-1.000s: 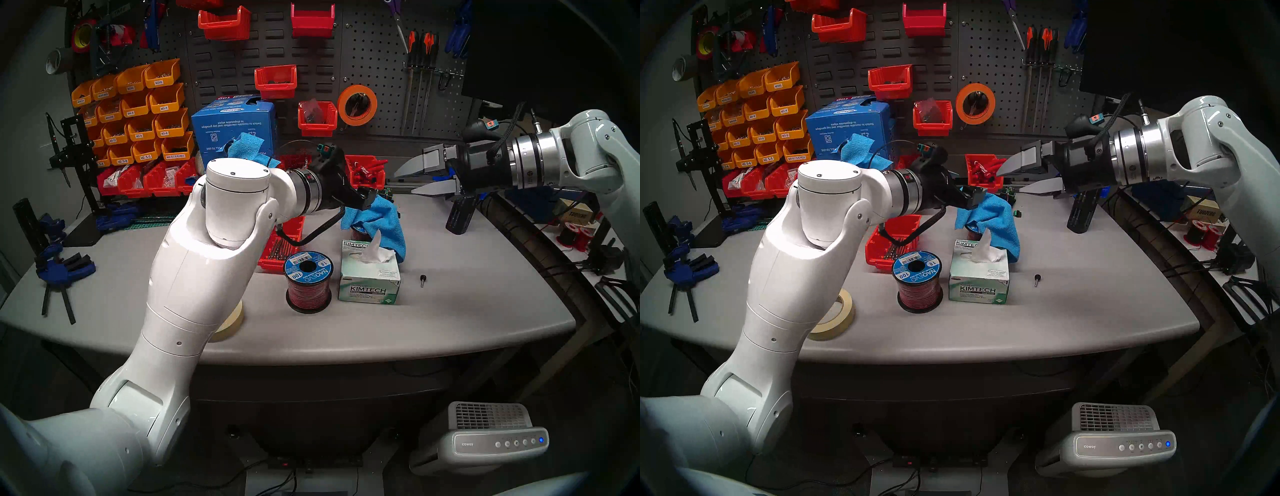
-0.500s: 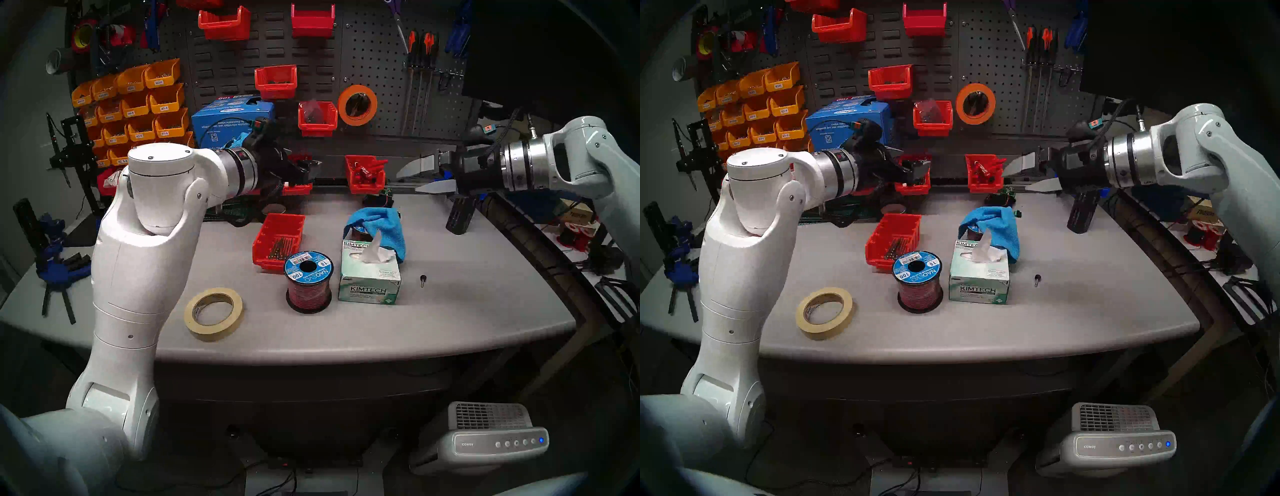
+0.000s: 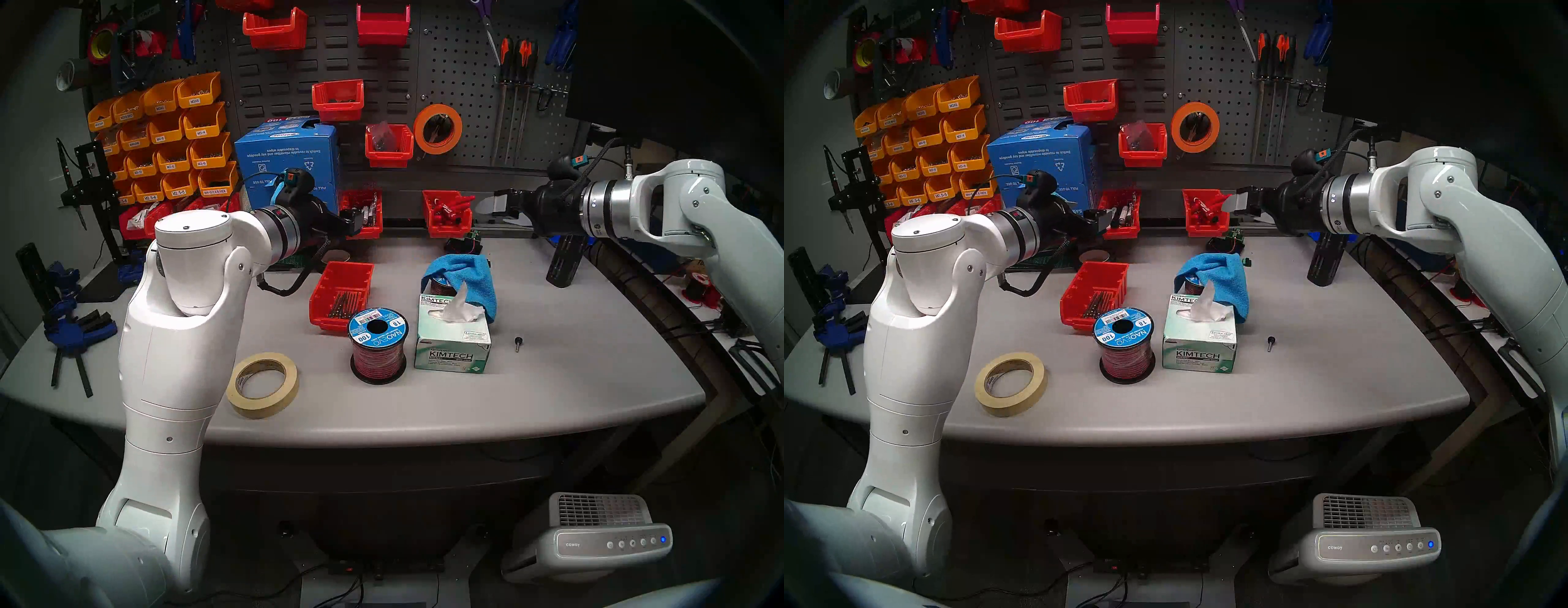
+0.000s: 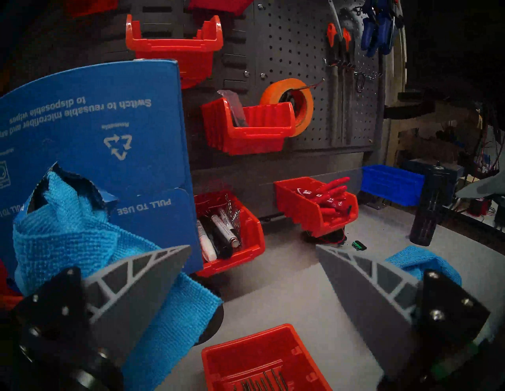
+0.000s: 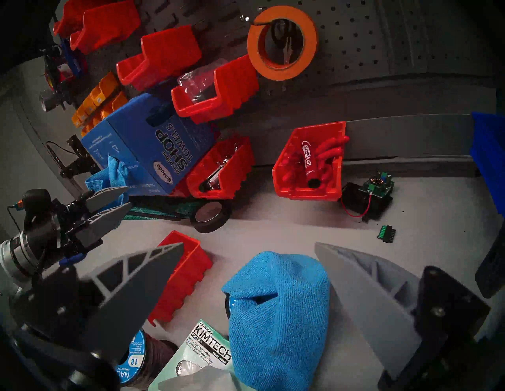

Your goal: Take out a shop towel

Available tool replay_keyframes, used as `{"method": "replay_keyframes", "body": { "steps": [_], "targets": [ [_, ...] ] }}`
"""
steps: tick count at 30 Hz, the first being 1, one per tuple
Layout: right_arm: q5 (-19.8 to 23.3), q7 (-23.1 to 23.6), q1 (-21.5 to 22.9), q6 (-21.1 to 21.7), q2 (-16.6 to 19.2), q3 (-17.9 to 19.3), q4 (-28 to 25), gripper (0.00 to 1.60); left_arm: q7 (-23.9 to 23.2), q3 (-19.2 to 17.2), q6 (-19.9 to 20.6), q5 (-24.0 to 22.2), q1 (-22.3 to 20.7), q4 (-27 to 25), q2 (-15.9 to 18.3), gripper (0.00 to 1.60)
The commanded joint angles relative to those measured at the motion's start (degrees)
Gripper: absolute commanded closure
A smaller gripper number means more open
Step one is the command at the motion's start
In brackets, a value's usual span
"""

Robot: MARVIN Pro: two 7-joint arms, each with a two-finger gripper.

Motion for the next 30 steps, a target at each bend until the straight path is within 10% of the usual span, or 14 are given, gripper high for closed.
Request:
{"method": "replay_keyframes", "body": {
  "steps": [1, 30],
  "targets": [
    [-4.8, -1.2, -0.8, -5.7, -2.1, -0.5, -1.9, 0.00, 1.7, -2.0, -2.2, -0.3, -0.2, -3.5, -2.1, 0.00],
    [-22.6, -8.4, -6.0, -20.8, -6.7, -7.3, -5.6, 0.00, 6.6, -6.0, -4.9, -2.3, 14.9, -17.5, -6.7, 0.00]
  ]
}}
